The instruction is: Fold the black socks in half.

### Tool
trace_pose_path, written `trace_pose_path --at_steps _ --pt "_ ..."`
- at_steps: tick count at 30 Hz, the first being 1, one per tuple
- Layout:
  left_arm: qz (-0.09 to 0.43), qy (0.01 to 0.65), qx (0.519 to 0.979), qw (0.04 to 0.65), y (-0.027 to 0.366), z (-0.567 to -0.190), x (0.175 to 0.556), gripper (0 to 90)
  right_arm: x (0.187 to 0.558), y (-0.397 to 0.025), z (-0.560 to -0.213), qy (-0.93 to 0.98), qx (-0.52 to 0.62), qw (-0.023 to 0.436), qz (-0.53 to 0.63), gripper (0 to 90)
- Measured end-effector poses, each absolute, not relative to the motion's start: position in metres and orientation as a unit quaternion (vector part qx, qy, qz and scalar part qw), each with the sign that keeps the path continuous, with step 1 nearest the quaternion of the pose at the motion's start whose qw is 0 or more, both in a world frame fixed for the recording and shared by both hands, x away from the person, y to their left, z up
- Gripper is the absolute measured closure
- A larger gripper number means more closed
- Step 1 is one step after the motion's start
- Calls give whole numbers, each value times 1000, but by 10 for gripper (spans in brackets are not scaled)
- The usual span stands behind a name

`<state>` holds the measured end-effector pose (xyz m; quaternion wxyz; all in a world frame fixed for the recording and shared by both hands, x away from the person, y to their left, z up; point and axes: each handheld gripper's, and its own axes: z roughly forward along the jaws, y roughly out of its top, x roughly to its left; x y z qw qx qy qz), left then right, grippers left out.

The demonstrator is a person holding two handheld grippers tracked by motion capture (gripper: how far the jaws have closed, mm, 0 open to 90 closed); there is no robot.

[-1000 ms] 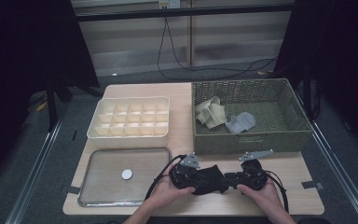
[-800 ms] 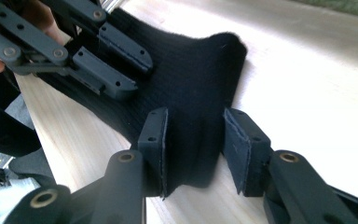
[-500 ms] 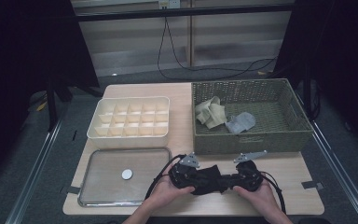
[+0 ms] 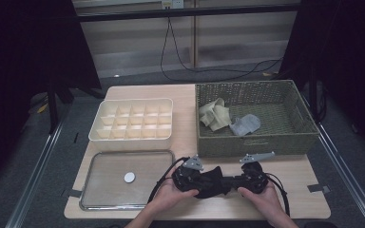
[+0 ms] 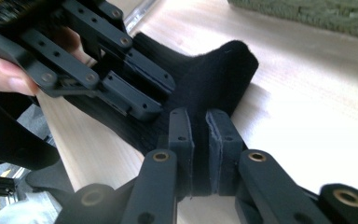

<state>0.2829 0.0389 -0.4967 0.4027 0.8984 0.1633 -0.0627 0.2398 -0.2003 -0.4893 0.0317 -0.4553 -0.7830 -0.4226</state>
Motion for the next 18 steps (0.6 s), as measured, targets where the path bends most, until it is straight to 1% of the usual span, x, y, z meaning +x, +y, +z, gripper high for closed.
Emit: trace_pose_path --at_steps 7,14,18 --pt "-62 163 899 402 39 -497 283 762 239 -198 -483 -776 -445 31 -446 819" --pt "-62 158 899 404 40 -496 284 756 241 -199 -482 -765 -447 48 -461 823" --pt "-57 158 897 410 45 -491 283 706 242 -203 -482 -763 -450 47 -462 823"
